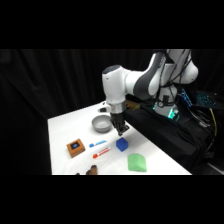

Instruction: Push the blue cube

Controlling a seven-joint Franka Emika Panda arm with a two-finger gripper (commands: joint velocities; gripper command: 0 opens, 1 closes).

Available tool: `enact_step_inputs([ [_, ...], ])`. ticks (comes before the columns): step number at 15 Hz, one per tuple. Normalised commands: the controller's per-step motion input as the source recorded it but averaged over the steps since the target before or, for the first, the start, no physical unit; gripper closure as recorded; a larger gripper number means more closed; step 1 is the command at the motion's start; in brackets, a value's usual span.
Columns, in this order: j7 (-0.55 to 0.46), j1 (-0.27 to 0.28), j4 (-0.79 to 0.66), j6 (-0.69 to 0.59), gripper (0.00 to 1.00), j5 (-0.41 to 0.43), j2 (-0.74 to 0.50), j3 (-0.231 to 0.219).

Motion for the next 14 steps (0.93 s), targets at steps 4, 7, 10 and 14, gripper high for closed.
enact_step_inputs([
  [4, 0.09, 0.025, -0.1, 0.28, 0.97, -0.067, 0.09, 0.04],
  [7, 0.07, 0.003, -0.07, 0.32, 0.96, -0.083, 0.13, 0.026],
  [10, 0.04, -0.012, -0.04, 0.3, 0.96, -0.089, 0.14, 0.028],
  [14, 0.02, -0.031, -0.03, 0.24, 0.99, -0.084, 0.09, 0.039],
])
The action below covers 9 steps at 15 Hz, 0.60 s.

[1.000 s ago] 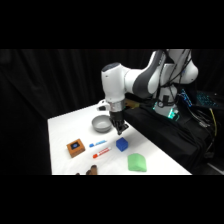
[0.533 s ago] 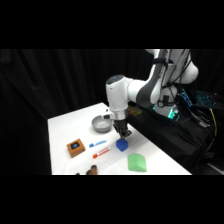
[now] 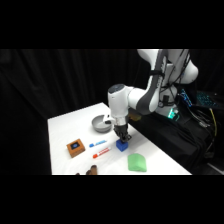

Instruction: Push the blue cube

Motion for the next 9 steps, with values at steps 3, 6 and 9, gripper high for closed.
enact_step_inputs([
  [3, 0.03, -0.04, -0.08, -0.01, 0.98, -0.054, -0.13, 0.054],
  [6, 0.08, -0.016, -0.13, -0.34, 0.98, -0.076, -0.47, 0.046],
  [9, 0.05, -0.028, 0.0, -0.58, 0.98, -0.049, -0.54, 0.038],
])
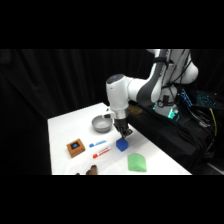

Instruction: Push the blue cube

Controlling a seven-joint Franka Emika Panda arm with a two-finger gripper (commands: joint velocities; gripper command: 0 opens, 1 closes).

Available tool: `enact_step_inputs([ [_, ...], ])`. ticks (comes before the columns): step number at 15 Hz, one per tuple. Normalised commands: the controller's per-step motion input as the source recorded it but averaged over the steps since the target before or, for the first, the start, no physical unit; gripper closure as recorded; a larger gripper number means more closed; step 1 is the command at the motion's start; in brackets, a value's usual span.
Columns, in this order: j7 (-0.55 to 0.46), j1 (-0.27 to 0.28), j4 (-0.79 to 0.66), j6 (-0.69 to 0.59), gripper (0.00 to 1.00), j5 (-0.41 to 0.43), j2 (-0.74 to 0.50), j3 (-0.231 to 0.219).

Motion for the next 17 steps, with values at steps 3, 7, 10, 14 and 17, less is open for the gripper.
enact_step_inputs([
  [3, 0.01, -0.045, 0.19, -0.6, 0.98, -0.03, -0.41, -0.003],
  [7, 0.01, -0.059, 0.3, -0.51, 0.59, -0.07, -0.23, -0.049],
  [10, 0.01, -0.047, 0.3, -0.45, 0.35, -0.099, -0.18, -0.039],
  [14, -0.01, -0.033, 0.29, -0.46, 0.03, -0.089, -0.2, -0.019],
  [17, 0.13, -0.013, 0.32, -0.4, 0.0, -0.144, -0.1, 0.005],
])
